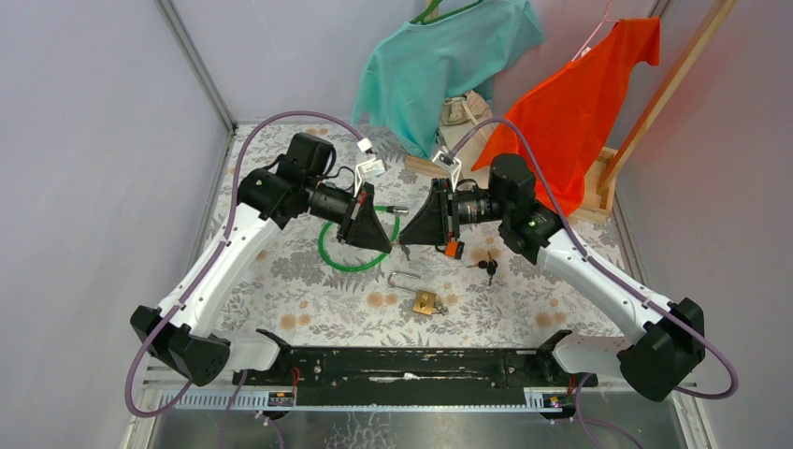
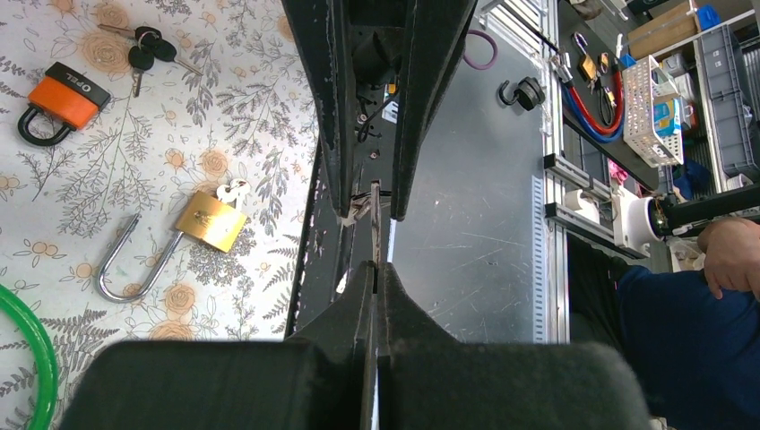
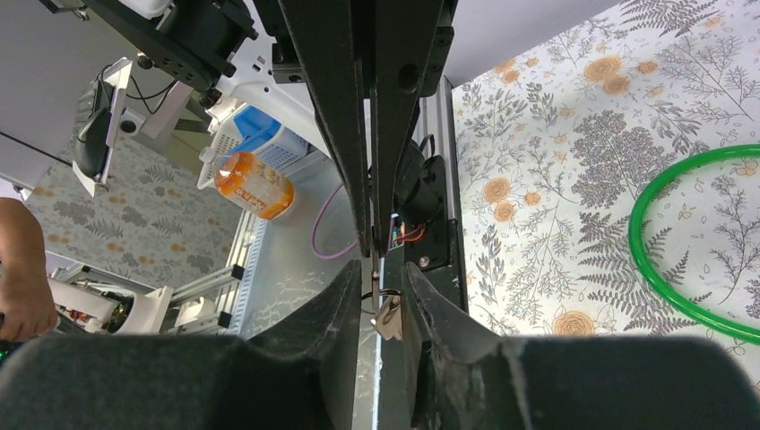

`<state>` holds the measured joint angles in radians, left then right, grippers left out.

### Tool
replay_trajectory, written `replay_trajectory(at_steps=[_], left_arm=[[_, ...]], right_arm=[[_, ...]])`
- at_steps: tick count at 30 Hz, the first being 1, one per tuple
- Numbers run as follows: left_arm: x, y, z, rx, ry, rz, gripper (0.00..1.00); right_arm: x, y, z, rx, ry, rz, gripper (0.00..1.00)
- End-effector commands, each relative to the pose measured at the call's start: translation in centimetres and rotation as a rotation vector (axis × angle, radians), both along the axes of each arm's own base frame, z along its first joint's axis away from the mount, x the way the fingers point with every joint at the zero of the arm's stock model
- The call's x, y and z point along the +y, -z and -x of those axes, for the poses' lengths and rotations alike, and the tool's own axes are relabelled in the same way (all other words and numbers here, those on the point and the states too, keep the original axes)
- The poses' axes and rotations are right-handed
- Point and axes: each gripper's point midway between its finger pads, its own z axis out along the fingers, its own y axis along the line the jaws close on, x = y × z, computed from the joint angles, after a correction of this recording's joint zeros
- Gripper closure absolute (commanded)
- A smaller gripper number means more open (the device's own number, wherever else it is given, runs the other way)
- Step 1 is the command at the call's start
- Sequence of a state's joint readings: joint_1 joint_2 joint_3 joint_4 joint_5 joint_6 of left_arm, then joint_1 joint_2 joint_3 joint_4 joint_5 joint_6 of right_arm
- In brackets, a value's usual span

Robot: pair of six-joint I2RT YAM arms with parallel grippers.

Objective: Unlock with the key

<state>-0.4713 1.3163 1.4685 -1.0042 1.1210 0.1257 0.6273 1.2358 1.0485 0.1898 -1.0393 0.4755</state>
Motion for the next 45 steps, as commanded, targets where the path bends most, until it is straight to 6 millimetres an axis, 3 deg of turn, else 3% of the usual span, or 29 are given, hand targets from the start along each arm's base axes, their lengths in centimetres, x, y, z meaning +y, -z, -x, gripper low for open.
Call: replay_trajectory(at_steps=[1,3,6,11,12,15,17,19,23,28,38,45], left_arm=[[-0.1,-0.8,0.2,-0.019,0.014,0.011,1.0],[-0.1,-0.8,0.2,-0.02,0.015,0.013,1.0],[-0.1,-0.9,0.2,-0.023,0.013,0.014,1.0],[0.0,-0.8,0.0,-0.029,0.001,0.002,0.96],[0.0,-0.9,-0.1,-0.033,-0.002,-0.001,0.89],[0.1,-0.8,-0.8,-0.045,-0.027,-0.03,0.52],[0.5,-0.6,-1.3,-0.054,-0.041,-0.059,0.4],[1.3,-0.1,-2.4,-0.068,-0.054,-0.093,0.35],[3.5,1.9,-6.1,-0.105,-0.097,-0.194,0.33],[4.9,7.1,-12.1,-0.203,-0.135,-0.364,0.33],[5.1,17.8,-24.5,-0.484,-0.12,-0.526,0.33],[4.1,23.2,-30.4,-0.582,-0.12,-0.553,0.33]], right_arm=[[-0.5,-0.8,0.8,-0.036,-0.018,-0.02,0.72],[-0.4,-1.0,0.7,-0.043,-0.013,-0.025,0.79],[-0.4,-1.4,0.4,-0.057,0.013,-0.035,1.0],[-0.5,-1.5,0.2,-0.058,0.037,-0.038,1.0],[-0.5,-1.4,0.2,-0.056,0.042,-0.035,1.0],[-0.7,-1.0,-0.1,-0.051,0.075,-0.029,1.0],[-1.0,-0.6,-0.4,-0.044,0.103,-0.022,1.0],[-1.4,-0.2,-0.7,-0.039,0.127,-0.016,1.0],[-2.5,1.3,-1.7,-0.022,0.207,0.001,1.0],[-3.6,3.2,-3.0,0.019,0.31,0.029,1.0],[-5.6,5.5,-5.4,0.047,0.507,0.139,1.0],[-6.9,5.0,-5.9,0.036,0.595,0.162,1.0]])
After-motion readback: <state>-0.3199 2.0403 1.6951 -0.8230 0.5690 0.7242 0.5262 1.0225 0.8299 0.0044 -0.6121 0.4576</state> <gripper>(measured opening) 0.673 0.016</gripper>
